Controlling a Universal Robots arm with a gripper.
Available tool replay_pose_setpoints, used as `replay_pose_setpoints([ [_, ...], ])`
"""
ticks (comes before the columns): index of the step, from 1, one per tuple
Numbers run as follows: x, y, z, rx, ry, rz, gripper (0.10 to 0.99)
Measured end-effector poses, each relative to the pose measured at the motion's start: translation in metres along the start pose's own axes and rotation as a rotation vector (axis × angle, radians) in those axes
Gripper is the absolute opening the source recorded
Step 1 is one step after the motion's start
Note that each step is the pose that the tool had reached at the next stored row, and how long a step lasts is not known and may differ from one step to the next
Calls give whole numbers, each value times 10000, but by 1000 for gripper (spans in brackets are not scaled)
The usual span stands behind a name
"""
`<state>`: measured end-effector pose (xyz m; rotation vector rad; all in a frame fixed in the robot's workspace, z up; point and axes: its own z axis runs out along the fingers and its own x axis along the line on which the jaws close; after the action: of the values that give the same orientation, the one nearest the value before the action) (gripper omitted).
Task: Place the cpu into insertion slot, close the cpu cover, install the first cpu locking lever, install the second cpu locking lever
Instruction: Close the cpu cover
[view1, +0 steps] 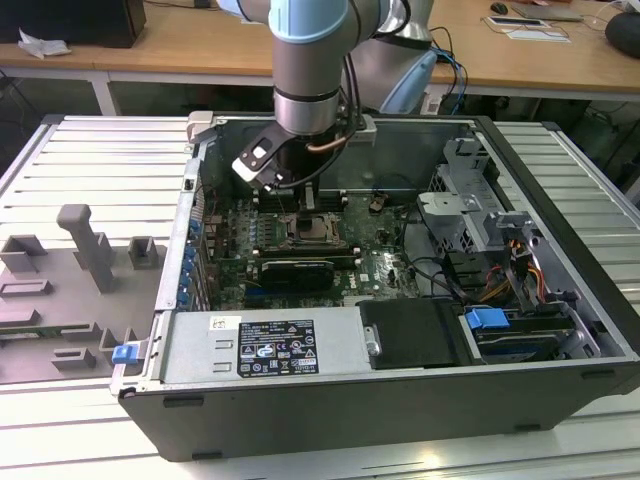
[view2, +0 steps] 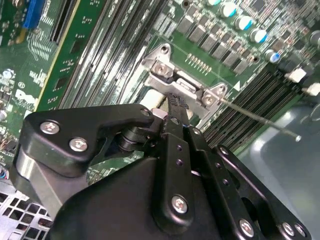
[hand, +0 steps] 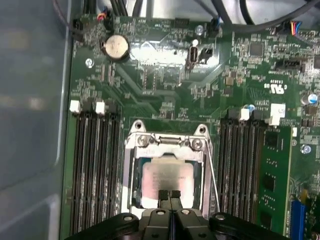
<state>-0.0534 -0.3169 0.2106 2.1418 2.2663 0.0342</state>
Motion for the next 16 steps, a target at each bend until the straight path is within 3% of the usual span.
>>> replay_pose_setpoints([
  [6,6,-25,47,3,1,-153,106],
  [9,5,18,53,1,4,-168,106],
  [14,7,26,-53,1,4,-170,106],
  [16,6,42,-54,1,6,-170,106],
])
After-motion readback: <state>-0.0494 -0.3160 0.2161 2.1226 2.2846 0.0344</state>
